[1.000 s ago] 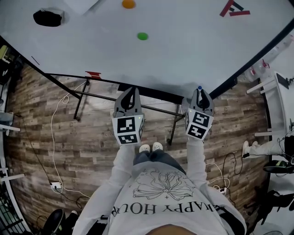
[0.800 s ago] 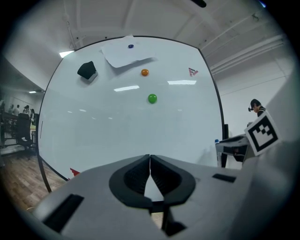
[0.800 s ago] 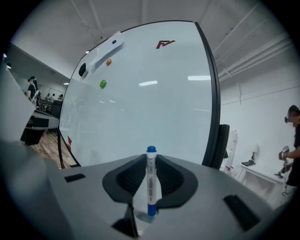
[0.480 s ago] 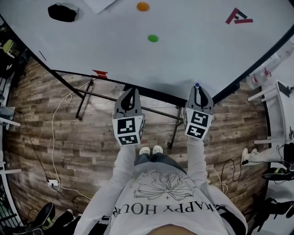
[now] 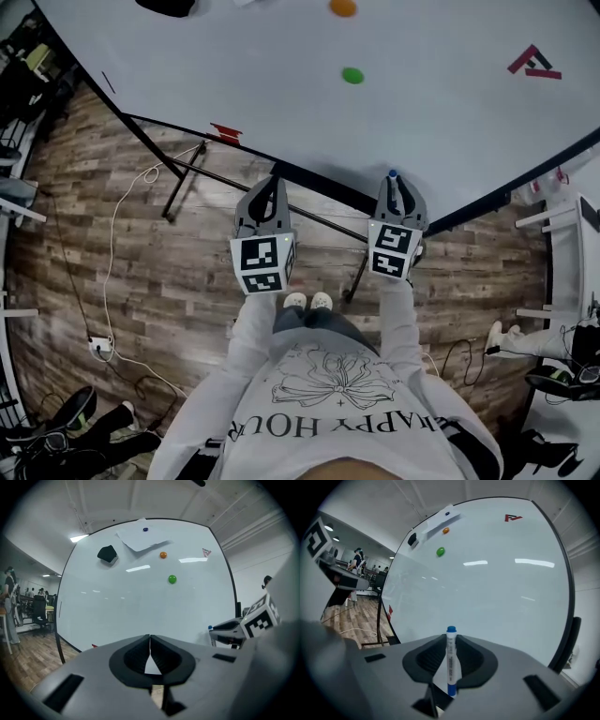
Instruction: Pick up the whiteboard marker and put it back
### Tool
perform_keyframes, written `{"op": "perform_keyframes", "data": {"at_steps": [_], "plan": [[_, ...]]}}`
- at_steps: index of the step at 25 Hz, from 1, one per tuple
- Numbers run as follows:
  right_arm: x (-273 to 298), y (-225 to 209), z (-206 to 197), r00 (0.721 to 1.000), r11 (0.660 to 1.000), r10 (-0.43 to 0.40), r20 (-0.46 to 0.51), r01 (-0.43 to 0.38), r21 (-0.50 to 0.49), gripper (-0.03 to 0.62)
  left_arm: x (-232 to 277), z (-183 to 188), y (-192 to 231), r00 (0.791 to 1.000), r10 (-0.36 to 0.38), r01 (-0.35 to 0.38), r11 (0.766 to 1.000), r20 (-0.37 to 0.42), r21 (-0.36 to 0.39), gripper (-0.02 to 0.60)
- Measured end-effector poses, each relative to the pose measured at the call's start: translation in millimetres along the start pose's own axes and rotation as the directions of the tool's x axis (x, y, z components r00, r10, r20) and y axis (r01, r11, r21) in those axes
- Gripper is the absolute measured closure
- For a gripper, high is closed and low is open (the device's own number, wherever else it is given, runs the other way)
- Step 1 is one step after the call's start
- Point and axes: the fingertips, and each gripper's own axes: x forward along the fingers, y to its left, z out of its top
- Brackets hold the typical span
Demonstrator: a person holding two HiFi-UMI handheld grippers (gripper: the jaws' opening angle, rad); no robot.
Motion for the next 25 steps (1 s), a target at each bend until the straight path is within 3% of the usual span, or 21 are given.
{"op": "perform_keyframes", "data": {"at_steps": [8, 14, 22, 25], "plan": [[29.3, 35.6, -29.4, 0.996, 0.982, 0.057, -0.071, -0.069, -0.178, 0.526, -3.7, -15.3, 18.9, 0.998, 0.053, -0.054, 0.998, -0.036, -0.015, 0.575], [50.0, 61.7, -51.7, 0.988, 0.957, 0.104, -0.113, -0.13, -0.258, 0.526, -10.7, -26.6, 34.9, 0.993, 0.103, -0.104, 0.994, -0.064, -0.015, 0.575], [69.7, 102.1, -72.9, 0.974, 0.911, 0.17, -0.148, -0.212, -0.355, 0.526, -25.3, -38.5, 62.0, 0.98, 0.176, -0.179, 0.984, -0.097, -0.017, 0.575], [75.5, 114.2, -80.5, 0.972, 0.876, 0.181, -0.152, -0.229, -0.423, 0.526, -28.5, -41.1, 66.3, 0.976, 0.19, -0.192, 0.981, -0.102, -0.017, 0.575]]}}
